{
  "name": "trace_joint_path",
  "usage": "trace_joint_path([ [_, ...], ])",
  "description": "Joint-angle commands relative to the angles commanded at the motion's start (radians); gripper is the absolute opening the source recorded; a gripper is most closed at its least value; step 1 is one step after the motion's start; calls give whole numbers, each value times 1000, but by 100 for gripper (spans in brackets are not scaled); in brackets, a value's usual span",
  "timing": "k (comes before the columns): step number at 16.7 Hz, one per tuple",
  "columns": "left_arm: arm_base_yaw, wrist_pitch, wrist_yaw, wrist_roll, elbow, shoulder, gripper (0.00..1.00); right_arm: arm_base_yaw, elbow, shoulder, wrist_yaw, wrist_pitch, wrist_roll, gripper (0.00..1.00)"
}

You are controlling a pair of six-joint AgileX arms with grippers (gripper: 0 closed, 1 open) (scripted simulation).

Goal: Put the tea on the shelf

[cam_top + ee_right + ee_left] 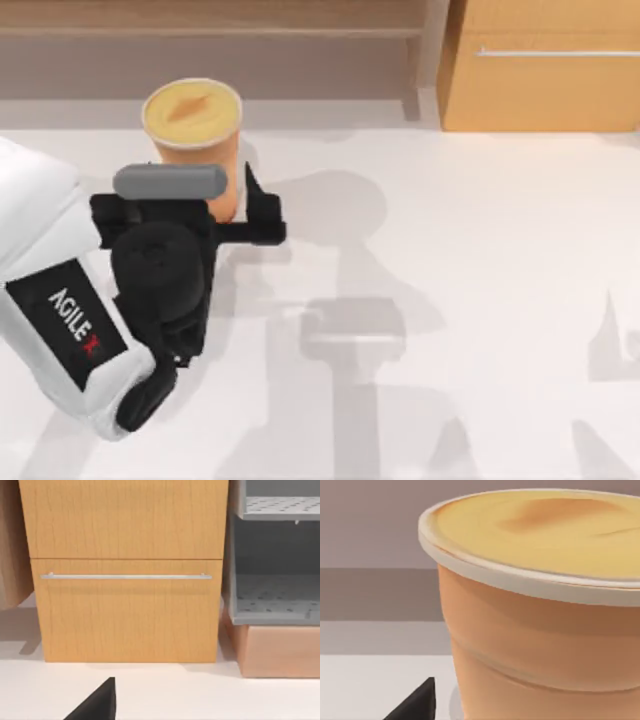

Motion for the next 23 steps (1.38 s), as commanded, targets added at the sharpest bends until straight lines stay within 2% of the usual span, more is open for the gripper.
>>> trace_joint_path([
  [4,59,-66,59,7,135,66,100,0,0,0,0,0,0,100],
  [9,71,-79,71,8,160,78,100,0,0,0,0,0,0,100],
  [22,71,-79,71,8,160,78,2,0,0,0,0,0,0,100],
  [23,71,-79,71,8,160,78,0,0,0,0,0,0,0,100],
])
